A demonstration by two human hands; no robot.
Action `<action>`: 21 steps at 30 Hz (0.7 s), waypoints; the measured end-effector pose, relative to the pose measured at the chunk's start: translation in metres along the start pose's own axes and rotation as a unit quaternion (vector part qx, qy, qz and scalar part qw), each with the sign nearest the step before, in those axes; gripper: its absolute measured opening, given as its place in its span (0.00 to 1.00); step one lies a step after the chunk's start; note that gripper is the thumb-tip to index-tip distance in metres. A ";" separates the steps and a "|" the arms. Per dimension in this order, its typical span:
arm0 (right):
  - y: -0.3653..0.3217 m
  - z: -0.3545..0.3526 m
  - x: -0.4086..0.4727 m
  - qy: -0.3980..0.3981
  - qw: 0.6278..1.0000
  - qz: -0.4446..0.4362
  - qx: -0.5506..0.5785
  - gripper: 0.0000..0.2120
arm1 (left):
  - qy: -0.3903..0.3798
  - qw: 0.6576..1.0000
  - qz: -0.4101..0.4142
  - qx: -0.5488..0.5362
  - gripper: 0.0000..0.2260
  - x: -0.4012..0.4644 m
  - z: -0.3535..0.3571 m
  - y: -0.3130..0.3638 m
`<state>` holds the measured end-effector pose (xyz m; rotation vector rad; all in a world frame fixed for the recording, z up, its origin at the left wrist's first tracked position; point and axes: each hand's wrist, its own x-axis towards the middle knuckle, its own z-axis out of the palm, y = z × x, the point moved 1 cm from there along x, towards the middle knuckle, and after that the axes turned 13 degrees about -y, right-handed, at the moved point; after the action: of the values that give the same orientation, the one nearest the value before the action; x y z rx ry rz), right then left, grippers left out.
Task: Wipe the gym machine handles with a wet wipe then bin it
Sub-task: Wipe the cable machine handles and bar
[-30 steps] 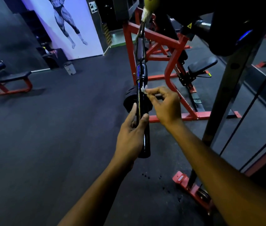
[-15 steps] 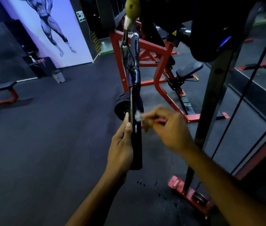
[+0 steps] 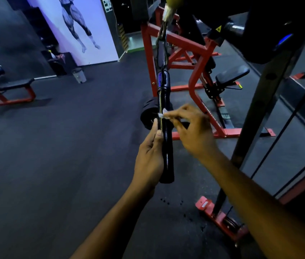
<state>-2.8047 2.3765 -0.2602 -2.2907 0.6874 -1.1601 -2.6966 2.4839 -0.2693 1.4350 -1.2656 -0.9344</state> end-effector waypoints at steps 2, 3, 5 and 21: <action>-0.012 0.002 -0.026 -0.014 1.000 -0.004 0.021 0.09 | 0.004 1.000 0.001 -0.016 0.19 -0.001 0.001 -0.001; -0.016 0.003 -0.038 -0.017 0.999 0.000 0.031 0.09 | 0.008 1.000 -0.003 -0.029 0.19 -0.001 0.002 -0.001; -0.021 0.006 -0.058 -0.015 0.998 0.015 0.054 0.10 | 0.009 0.998 -0.011 -0.056 0.19 -0.002 0.004 -0.003; 0.027 0.029 0.052 0.182 0.859 0.241 0.413 0.06 | -0.005 0.998 -0.006 -0.063 0.20 0.002 0.001 0.010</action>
<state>-2.7600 2.3296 -0.2611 -1.1158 0.6613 -1.2997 -2.6995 2.4817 -0.2597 1.3432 -1.1852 -1.0120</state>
